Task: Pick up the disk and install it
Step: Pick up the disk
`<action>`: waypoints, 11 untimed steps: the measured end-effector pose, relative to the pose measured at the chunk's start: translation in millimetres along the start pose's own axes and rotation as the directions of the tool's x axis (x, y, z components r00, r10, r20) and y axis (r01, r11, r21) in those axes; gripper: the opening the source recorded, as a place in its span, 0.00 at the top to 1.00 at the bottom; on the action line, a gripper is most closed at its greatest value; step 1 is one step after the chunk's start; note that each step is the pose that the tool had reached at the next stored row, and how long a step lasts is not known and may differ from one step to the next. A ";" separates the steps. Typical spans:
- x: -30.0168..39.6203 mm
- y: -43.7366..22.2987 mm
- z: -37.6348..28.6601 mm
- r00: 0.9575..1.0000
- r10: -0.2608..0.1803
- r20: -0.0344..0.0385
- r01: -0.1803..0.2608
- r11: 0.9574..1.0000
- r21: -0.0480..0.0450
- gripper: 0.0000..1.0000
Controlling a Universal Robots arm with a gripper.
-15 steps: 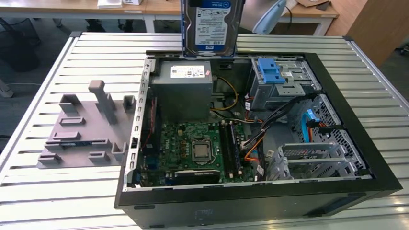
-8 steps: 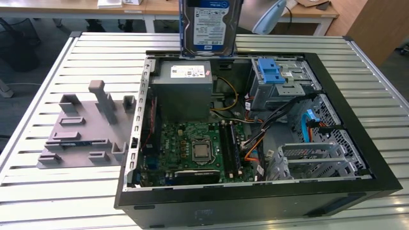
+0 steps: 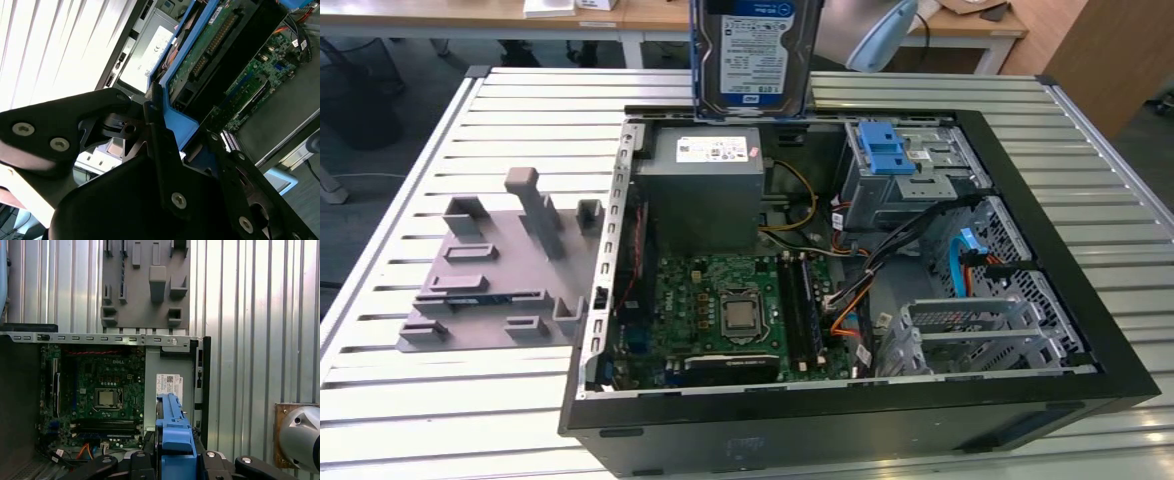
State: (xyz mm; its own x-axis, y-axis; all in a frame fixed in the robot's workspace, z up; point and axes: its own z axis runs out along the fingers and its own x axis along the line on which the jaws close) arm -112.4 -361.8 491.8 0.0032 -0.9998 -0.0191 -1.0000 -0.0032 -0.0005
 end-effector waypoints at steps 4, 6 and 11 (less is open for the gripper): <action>0.0 1.8 0.0 1.000 0.000 0.000 0.000 1.000 0.000 0.63; 0.0 2.7 0.0 1.000 0.000 0.000 0.000 1.000 0.000 0.63; 1.3 3.0 0.0 1.000 0.000 0.000 0.000 1.000 0.000 0.63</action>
State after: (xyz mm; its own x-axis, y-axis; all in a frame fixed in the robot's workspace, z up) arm -115.3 -363.0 491.7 0.0031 -0.9998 -0.0192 -1.0000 -0.0031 -0.0005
